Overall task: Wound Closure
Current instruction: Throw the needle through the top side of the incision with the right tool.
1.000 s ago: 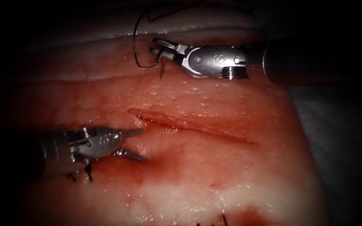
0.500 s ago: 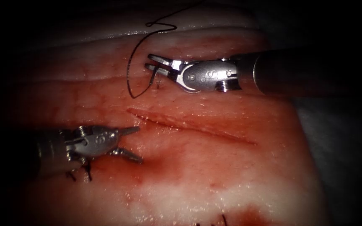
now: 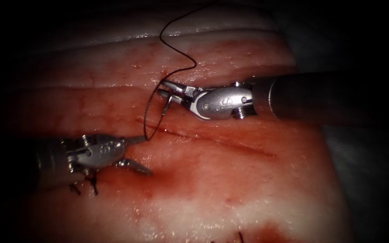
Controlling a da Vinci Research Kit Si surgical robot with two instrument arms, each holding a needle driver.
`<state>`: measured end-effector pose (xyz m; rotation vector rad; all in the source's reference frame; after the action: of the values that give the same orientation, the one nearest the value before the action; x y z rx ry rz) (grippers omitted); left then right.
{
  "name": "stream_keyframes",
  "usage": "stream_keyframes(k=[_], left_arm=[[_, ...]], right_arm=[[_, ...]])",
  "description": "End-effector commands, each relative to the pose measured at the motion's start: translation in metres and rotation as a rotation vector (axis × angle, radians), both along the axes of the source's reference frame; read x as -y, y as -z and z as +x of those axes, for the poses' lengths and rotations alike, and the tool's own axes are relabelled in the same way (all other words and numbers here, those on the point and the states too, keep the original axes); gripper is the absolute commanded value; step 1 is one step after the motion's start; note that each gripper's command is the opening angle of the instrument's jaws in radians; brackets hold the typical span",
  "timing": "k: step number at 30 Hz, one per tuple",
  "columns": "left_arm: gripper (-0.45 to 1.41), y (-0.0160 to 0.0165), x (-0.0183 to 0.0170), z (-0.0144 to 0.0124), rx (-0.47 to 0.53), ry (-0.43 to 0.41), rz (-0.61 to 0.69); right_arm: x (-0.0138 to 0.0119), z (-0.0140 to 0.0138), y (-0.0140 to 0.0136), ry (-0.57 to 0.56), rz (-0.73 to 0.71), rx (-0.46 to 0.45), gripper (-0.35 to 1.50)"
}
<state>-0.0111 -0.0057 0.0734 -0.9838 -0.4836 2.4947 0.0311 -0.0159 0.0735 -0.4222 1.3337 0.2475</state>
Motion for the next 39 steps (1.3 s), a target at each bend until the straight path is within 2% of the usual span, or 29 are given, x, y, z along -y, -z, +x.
stream_keyframes(k=[1, 5, 16, 22, 26, 39], left_arm=[[0.53, -0.0006, -0.0001, -0.0005, 0.001, 0.001, -0.002], [0.53, -0.0005, -0.0003, -0.0005, 0.003, 0.004, -0.002], [0.53, -0.0005, -0.0003, -0.0005, 0.003, 0.004, -0.001], [0.53, -0.0004, -0.0002, -0.0005, 0.002, 0.004, -0.001], [0.53, -0.0004, -0.0002, -0.0005, 0.002, 0.004, -0.001], [0.53, -0.0002, -0.0001, -0.0004, 0.002, 0.004, 0.000]], right_arm=[[0.0006, 0.0010, -0.0009, 0.010, 0.016, 0.002, -0.35], [0.0016, 0.0011, -0.0018, 0.005, 0.088, 0.027, -0.35], [0.0023, 0.0017, -0.0028, 0.008, 0.236, 0.055, -0.35], [0.0027, 0.0027, -0.0029, 0.066, 0.268, 0.070, -0.35], [0.0037, 0.0037, -0.0035, 0.092, 0.348, 0.120, -0.35], [0.0045, 0.0034, -0.0036, 0.089, 0.544, 0.137, -0.35]])
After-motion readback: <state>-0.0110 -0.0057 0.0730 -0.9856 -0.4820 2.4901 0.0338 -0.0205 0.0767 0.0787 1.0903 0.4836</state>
